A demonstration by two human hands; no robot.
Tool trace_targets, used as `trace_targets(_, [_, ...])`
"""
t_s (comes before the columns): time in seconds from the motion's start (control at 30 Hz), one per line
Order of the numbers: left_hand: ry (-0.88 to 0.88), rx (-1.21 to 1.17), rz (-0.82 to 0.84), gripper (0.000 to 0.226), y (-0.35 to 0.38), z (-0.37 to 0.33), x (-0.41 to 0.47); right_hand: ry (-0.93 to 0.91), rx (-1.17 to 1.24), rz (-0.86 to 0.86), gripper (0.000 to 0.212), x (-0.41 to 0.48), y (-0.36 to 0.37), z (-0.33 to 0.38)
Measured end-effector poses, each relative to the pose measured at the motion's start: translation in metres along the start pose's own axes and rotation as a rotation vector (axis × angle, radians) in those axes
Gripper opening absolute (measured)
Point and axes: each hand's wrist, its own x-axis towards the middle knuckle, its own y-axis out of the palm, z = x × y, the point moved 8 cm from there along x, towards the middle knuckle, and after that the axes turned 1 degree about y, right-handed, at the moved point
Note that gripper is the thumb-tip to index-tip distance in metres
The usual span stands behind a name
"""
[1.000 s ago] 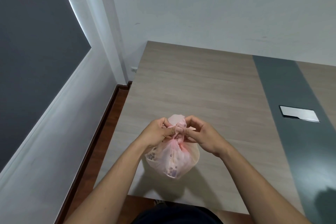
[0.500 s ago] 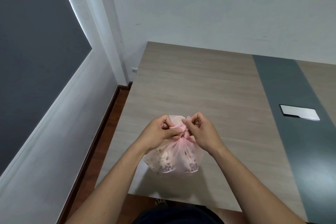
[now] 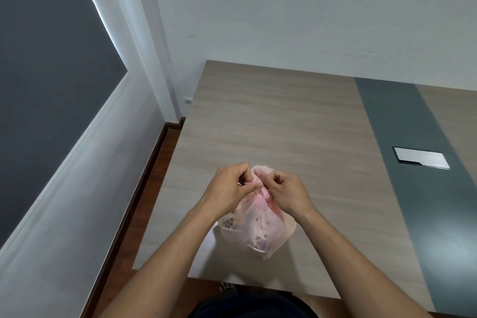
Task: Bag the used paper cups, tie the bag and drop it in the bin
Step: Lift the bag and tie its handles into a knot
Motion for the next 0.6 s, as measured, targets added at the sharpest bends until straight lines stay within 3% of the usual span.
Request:
trace_targets(0.23, [-0.045,0.074,-0.001,0.035,0.002,0.002,-0.003,0.112,-0.038,0.21,0.109,-0.003,0.012,-0.004])
trace_targets(0.43, [-0.069,0.03,0.019,0.031,0.006,0.0,-0.005,0.151,-0.012,0.255,0.086,-0.008,0.018,-0.002])
trace_targets(0.6, [-0.085,0.005,-0.003,0.029,0.007,-0.001,-0.004,0.111,-0.046,0.161,0.092,-0.005,0.02,-0.001])
